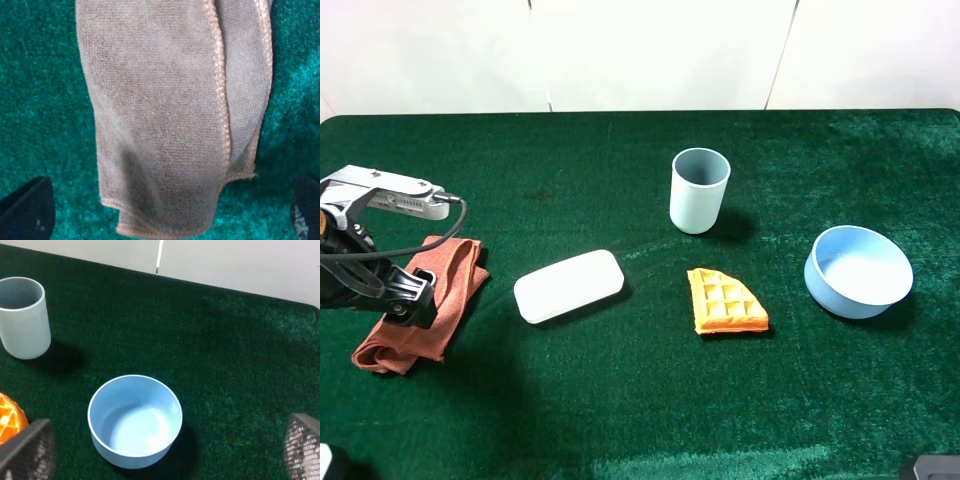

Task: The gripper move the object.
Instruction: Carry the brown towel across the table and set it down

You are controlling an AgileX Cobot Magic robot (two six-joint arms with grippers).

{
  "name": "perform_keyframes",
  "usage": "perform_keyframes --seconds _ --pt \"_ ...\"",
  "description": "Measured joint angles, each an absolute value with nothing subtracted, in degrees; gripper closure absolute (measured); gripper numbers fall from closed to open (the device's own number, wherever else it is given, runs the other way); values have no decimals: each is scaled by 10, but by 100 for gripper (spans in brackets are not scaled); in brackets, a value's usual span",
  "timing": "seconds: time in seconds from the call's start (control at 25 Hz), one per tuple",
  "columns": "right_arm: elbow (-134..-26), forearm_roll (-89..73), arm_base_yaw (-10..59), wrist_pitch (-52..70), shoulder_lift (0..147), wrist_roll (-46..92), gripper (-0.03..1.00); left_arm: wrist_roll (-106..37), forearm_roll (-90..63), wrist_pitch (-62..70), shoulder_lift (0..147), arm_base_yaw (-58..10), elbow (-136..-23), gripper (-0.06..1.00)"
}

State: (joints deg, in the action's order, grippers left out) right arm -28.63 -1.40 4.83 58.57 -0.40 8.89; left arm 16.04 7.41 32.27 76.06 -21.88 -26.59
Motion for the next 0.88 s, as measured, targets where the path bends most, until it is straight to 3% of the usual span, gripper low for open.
perform_keyframes --seconds 0.88 --pt "-286 -14 48 586 -4 89 27 160 74 328 761 -219 -266 -4"
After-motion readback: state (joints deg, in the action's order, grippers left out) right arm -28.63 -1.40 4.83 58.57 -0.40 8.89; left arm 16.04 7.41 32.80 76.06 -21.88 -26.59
